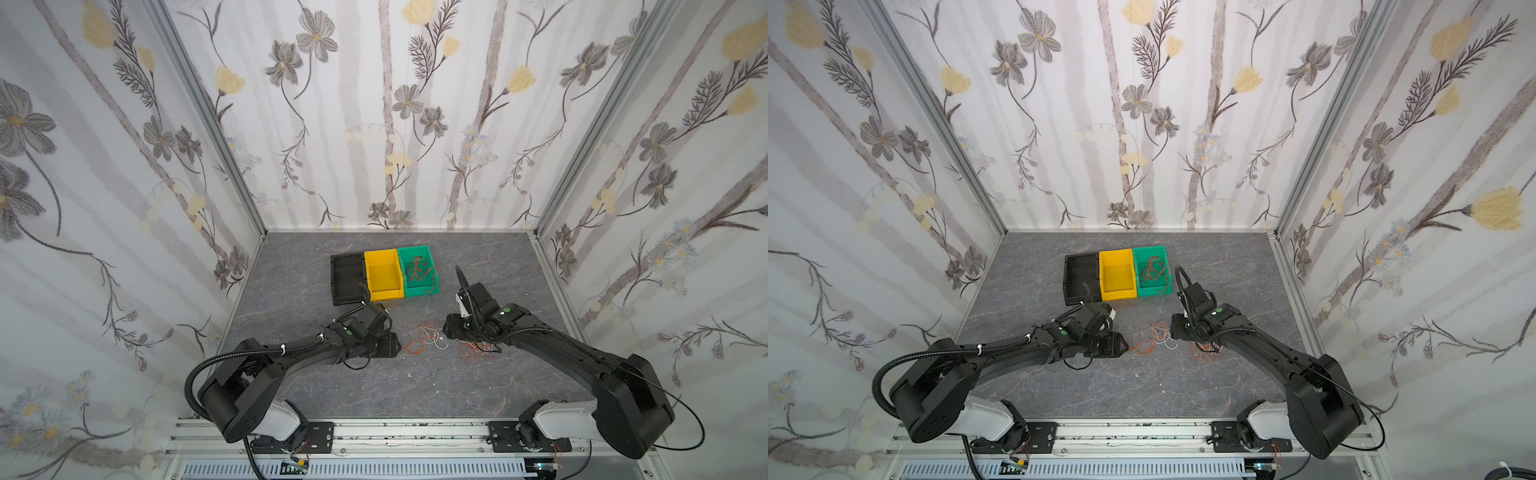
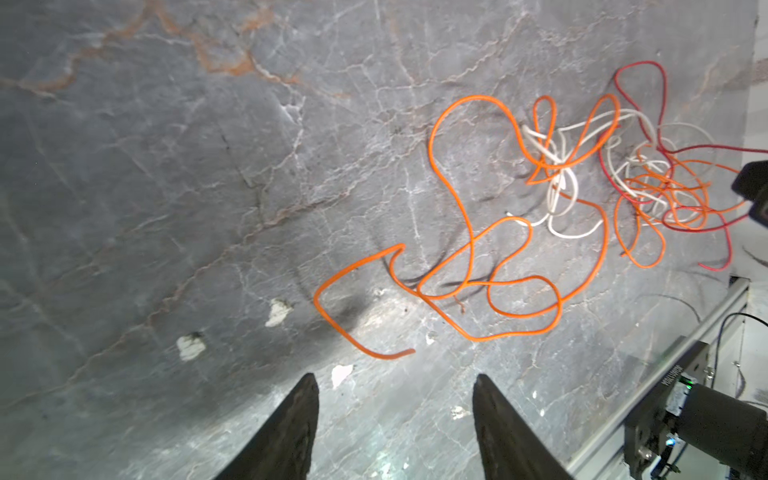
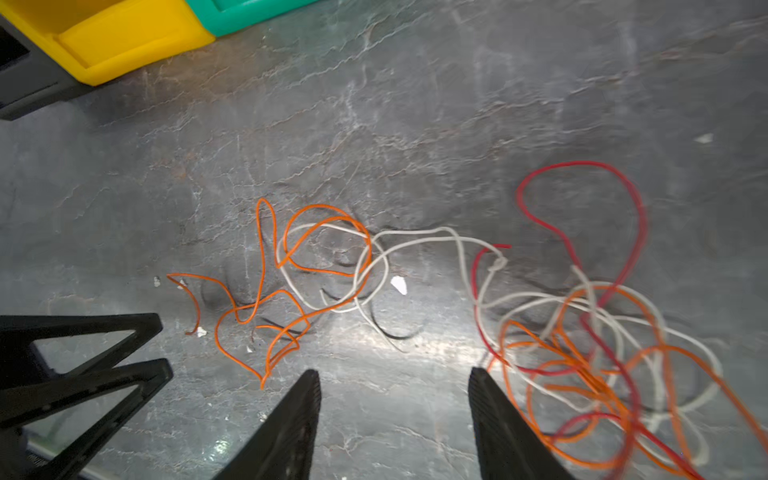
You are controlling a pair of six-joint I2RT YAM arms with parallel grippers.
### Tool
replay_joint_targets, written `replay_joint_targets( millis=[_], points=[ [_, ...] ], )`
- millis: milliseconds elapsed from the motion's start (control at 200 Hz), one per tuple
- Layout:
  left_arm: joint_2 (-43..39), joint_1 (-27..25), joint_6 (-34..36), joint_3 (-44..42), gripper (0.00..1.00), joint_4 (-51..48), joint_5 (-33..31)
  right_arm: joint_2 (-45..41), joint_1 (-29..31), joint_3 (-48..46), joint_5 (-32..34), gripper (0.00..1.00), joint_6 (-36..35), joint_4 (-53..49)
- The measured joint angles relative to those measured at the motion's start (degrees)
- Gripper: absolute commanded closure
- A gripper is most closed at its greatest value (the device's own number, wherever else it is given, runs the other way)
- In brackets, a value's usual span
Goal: Untangle the cables
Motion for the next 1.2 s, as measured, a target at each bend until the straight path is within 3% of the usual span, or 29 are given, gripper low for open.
replay_joint_targets(
  millis=[370, 675, 929, 1204],
  points=[
    [6.7, 1.6, -1.4, 1.8, 0.62, 4.0, -5.3, 8.2, 0.4, -0.5, -1.8, 0.47, 1.4, 6.6],
    [11.1, 2.6, -2.8, 3.7, 1.0, 7.9, -8.4, 10.0, 0.0, 0.1, -0.3, 0.46, 1.3, 7.6],
    [7.6, 3.6, -3.0, 3.8, 1.0, 2.8, -9.4, 10.2, -0.9, 0.3, 0.3, 0.46, 0.9, 7.6],
    [-7.5, 6.3, -2.4, 3.1, 1.0, -4.6, -13.7, 11.3, -2.8, 0.7, 0.5, 0.46, 0.2, 7.7]
  ],
)
